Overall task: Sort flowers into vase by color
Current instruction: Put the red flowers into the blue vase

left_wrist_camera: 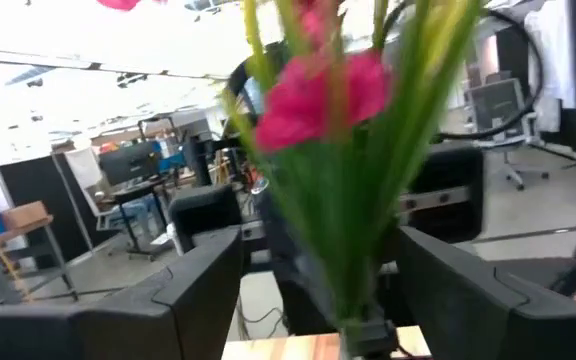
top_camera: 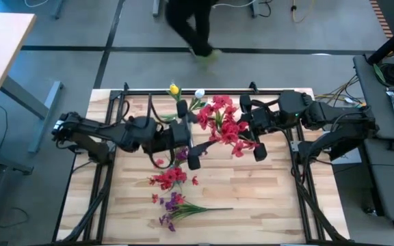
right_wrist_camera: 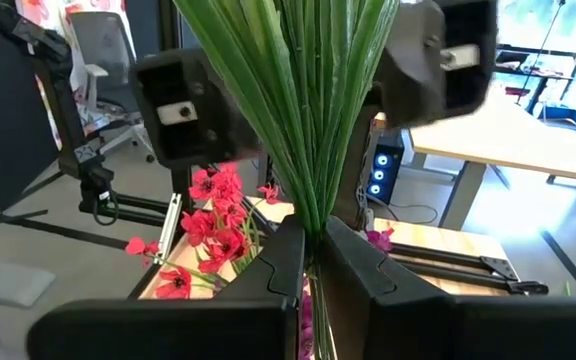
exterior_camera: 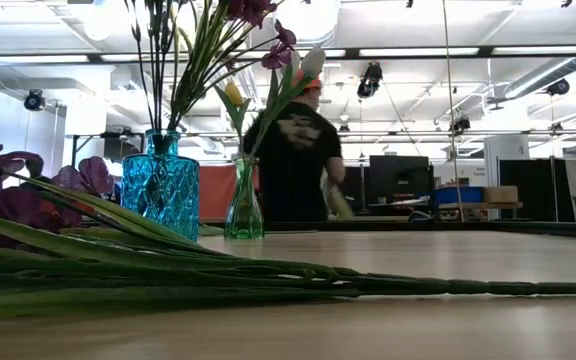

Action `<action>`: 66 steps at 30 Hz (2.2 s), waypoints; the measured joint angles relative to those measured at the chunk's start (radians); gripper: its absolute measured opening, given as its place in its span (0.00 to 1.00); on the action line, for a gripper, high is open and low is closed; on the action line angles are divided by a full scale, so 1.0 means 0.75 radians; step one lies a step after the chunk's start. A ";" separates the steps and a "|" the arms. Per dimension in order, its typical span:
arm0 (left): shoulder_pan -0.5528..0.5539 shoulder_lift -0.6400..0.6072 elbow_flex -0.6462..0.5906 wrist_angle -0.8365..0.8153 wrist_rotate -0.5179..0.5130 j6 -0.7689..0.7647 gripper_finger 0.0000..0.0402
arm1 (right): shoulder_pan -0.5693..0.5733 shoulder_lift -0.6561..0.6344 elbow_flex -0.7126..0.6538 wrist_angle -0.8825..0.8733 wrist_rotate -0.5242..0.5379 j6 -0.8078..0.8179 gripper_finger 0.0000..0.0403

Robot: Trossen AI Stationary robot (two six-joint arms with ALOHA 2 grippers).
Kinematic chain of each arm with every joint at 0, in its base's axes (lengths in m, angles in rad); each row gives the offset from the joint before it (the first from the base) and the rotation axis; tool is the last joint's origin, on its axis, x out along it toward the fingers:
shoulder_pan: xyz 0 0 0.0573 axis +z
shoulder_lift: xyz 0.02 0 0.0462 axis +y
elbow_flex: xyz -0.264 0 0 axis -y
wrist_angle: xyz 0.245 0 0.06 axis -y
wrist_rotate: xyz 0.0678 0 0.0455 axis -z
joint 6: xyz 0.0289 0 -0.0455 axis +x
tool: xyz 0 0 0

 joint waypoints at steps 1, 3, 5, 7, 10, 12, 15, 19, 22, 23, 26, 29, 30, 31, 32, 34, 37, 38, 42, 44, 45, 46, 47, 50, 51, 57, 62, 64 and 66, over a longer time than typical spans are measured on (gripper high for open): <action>0.008 0.000 0.000 -0.001 0.005 -0.004 0.60 | 0.000 0.000 0.000 0.003 0.000 0.000 0.04; 0.024 0.013 0.000 0.022 0.036 -0.008 0.58 | 0.000 0.000 0.000 0.007 0.001 0.000 0.04; 0.029 0.031 0.000 0.044 0.082 -0.009 0.57 | 0.000 0.000 0.000 0.018 0.001 -0.001 0.04; 0.033 0.054 0.000 0.063 0.107 -0.005 0.55 | 0.000 0.000 0.000 0.033 0.002 -0.007 0.04; 0.036 0.073 0.000 0.077 0.107 0.010 0.53 | 0.000 0.000 0.000 0.035 0.014 -0.010 0.04; 0.037 0.074 0.000 0.086 0.106 0.028 0.52 | 0.000 0.000 -0.001 0.034 0.022 -0.010 0.04; 0.036 0.071 0.000 0.094 0.106 0.039 0.48 | 0.000 0.002 -0.001 0.033 0.022 -0.010 0.04; 0.036 0.068 0.000 0.096 0.105 0.042 0.37 | 0.000 0.009 -0.002 0.033 0.022 -0.009 0.07; 0.036 0.067 0.000 0.097 0.094 0.042 0.26 | 0.000 0.016 -0.002 0.043 0.022 0.014 0.12; 0.036 0.067 0.000 0.096 0.094 0.042 0.22 | 0.000 0.017 -0.002 0.043 0.022 0.016 0.15; 0.036 0.067 0.000 0.095 0.093 0.039 0.10 | 0.000 0.020 -0.002 0.054 0.024 0.039 0.24; 0.036 0.065 0.000 0.094 0.093 0.038 0.02 | 0.000 0.018 -0.002 0.053 0.024 0.050 0.34; 0.035 0.064 0.000 0.094 0.093 0.038 0.03 | 0.000 0.017 -0.002 0.053 0.024 0.051 0.37; 0.034 0.060 0.000 0.093 0.093 0.038 0.03 | 0.000 0.013 -0.002 0.052 0.024 0.057 0.39; 0.031 0.054 0.000 0.091 0.093 0.038 0.04 | 0.000 0.009 -0.002 0.050 0.024 0.063 0.42; 0.025 0.037 0.000 0.083 0.091 0.038 0.05 | 0.000 -0.003 -0.002 0.043 0.024 0.072 0.47; 0.002 -0.008 0.000 0.034 0.078 0.038 0.02 | -0.002 -0.033 -0.002 0.010 0.025 0.079 0.53; -0.012 -0.029 -0.001 0.005 0.061 0.039 0.02 | -0.004 -0.045 -0.002 -0.006 0.025 0.089 0.54; -0.099 -0.145 -0.001 -0.118 -0.187 0.103 0.02 | -0.004 -0.090 -0.002 -0.097 0.034 0.103 0.59; -0.163 -0.210 -0.001 -0.162 -0.373 0.153 0.02 | -0.004 -0.106 -0.002 -0.152 0.059 0.105 0.61; -0.201 -0.243 -0.001 -0.181 -0.464 0.179 0.02 | -0.004 -0.109 -0.002 -0.182 0.071 0.105 0.62; -0.241 -0.277 -0.001 -0.202 -0.542 0.207 0.02 | -0.004 -0.110 -0.002 -0.206 0.084 0.107 0.62; -0.282 -0.308 -0.001 -0.222 -0.622 0.232 0.02 | -0.004 -0.110 -0.002 -0.227 0.093 0.109 0.63; -0.394 -0.394 -0.006 -0.334 -0.861 0.215 0.02 | -0.004 -0.098 -0.006 -0.257 0.095 0.110 0.64; -0.425 -0.423 -0.020 -0.391 -0.920 0.171 0.02 | -0.004 -0.095 -0.009 -0.257 0.095 0.112 0.64; -0.523 -0.565 -0.239 -0.644 -1.022 -0.251 0.02 | -0.004 -0.069 -0.025 -0.260 0.095 0.107 0.62; -0.528 -0.646 -0.533 -0.496 -1.119 -0.330 0.01 | -0.004 -0.061 -0.026 -0.260 0.094 0.108 0.63; -0.529 -0.672 -0.643 -0.399 -1.129 -0.334 0.01 | -0.004 -0.061 -0.026 -0.260 0.094 0.109 0.64; -0.529 -0.701 -0.734 -0.315 -1.130 -0.339 0.01 | -0.004 -0.061 -0.026 -0.259 0.094 0.109 0.63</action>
